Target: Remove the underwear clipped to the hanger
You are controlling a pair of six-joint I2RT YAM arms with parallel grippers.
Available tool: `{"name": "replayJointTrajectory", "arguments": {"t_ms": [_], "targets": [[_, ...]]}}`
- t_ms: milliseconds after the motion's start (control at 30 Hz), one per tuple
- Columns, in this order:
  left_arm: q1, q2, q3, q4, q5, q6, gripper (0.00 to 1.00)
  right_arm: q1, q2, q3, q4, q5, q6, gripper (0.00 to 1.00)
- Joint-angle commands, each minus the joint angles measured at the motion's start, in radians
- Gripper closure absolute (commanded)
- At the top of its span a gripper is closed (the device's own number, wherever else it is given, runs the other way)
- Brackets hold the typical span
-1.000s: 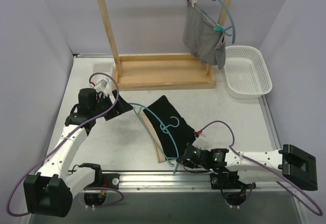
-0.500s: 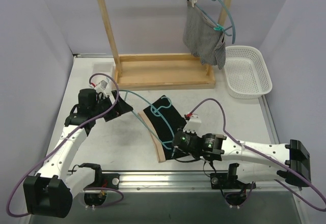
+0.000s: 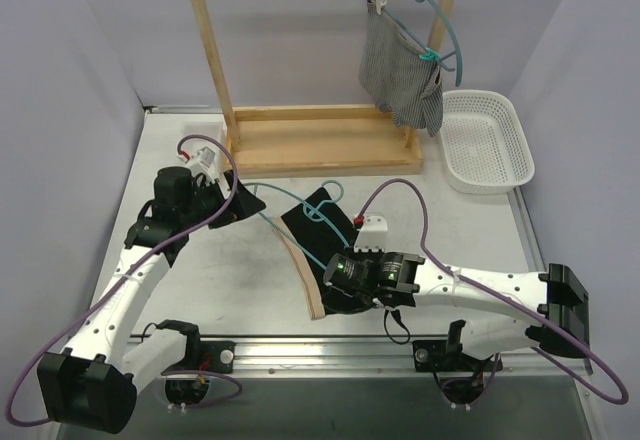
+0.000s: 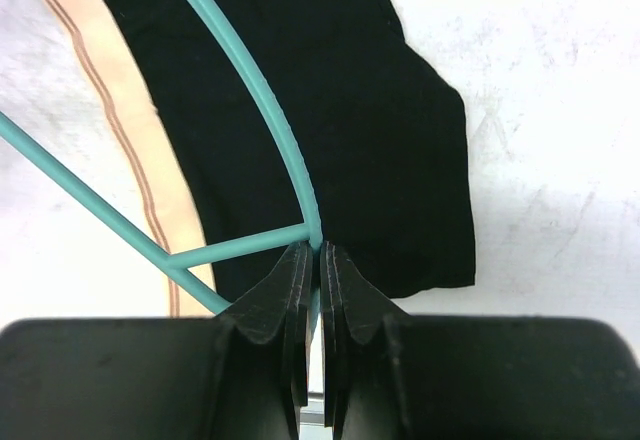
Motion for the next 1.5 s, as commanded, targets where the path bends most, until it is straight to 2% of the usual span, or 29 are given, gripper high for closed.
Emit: {"name": "replayJointTrajectory", "arguments": {"t_ms": [0,167,367,400,467,500,533,567,667,700,767,800,833,900,933,1000,1033,1067,1100,1133,1167,1267,1367,1467], "targets": [[-0.046,-0.001,-0.024,0.087,-0.033,-0.014,0.06,-0.005,-0.064,0.054,-0.026,0.087,0.003,1.0],[-0.081,0.003,-0.077,0.24,-0.038,-0.085,0.06,-0.005,-0.104,0.047,0.048,0.032,-0.03,1.0],[-0.11,0.045,-0.081,0.32,-0.049,-0.117,0.06,-0.005,-0.176,0.024,0.124,-0.028,-0.069,1.0],[-0.112,0.046,-0.096,0.378,-0.03,-0.129,0.04,-0.003,-0.18,0.022,0.144,-0.048,-0.078,1.0],[-0.116,0.051,-0.112,0.481,-0.012,-0.162,0.33,-0.002,-0.196,0.006,0.169,-0.06,-0.089,1.0],[-0.118,0.054,-0.123,0.503,-0.003,-0.171,0.53,-0.002,-0.202,0.001,0.186,-0.063,-0.089,1.0],[-0.118,0.056,-0.124,0.517,0.01,-0.185,0.93,-0.002,-0.223,-0.005,0.195,-0.065,-0.089,1.0],[-0.118,0.062,-0.126,0.526,0.013,-0.191,0.97,-0.002,-0.237,-0.013,0.204,-0.063,-0.087,0.99],[-0.113,0.06,-0.129,0.566,0.055,-0.202,0.98,-0.002,-0.314,-0.048,0.244,-0.056,-0.08,0.8],[-0.11,0.056,-0.13,0.575,0.063,-0.205,0.98,-0.002,-0.335,-0.073,0.264,-0.051,-0.077,0.5],[-0.098,0.037,-0.132,0.589,0.077,-0.203,0.98,-0.002,-0.407,-0.099,0.279,-0.043,-0.07,0.28],[-0.092,0.033,-0.132,0.586,0.08,-0.203,0.98,-0.002,-0.461,-0.131,0.308,-0.048,-0.072,0.12],[-0.083,0.028,-0.13,0.587,0.086,-0.206,0.98,-0.002,-0.49,-0.154,0.328,-0.049,-0.076,0.07],[-0.05,0.023,-0.133,0.612,0.128,-0.226,0.98,-0.002,-0.547,-0.194,0.386,-0.06,-0.106,0.0],[-0.037,0.025,-0.139,0.636,0.16,-0.272,0.98,-0.005,-0.594,-0.238,0.406,-0.069,-0.124,0.0],[0.011,0.043,-0.179,0.783,0.262,-0.347,0.98,-0.009,-0.631,-0.28,0.503,-0.15,-0.191,0.0],[0.023,0.053,-0.196,0.844,0.293,-0.437,0.98,-0.017,-0.659,-0.318,0.544,-0.193,-0.21,0.0],[0.036,0.074,-0.231,0.992,0.316,-0.489,0.97,-0.023,-0.673,-0.343,0.574,-0.233,-0.225,0.0],[0.042,0.086,-0.247,1.059,0.362,-0.54,0.98,-0.029,-0.682,-0.361,0.668,-0.308,-0.259,0.0],[0.054,0.1,-0.256,1.124,0.381,-0.633,0.98,-0.035,-0.703,-0.376,0.696,-0.335,-0.27,0.0],[0.056,0.126,-0.27,1.267,0.399,-0.684,0.98,-0.04,-0.714,-0.402,0.716,-0.353,-0.282,0.0],[0.059,0.174,-0.296,1.467,0.433,-0.833,0.98,-0.057,-0.733,-0.432,0.773,-0.424,-0.326,0.0],[0.059,0.191,-0.307,1.579,0.439,-0.921,0.98,-0.08,-0.708,-0.439,0.825,-0.503,-0.363,0.0],[0.059,0.18,-0.313,1.597,0.448,-0.941,0.97,-0.103,-0.659,-0.439,0.877,-0.582,-0.389,0.0]]}}
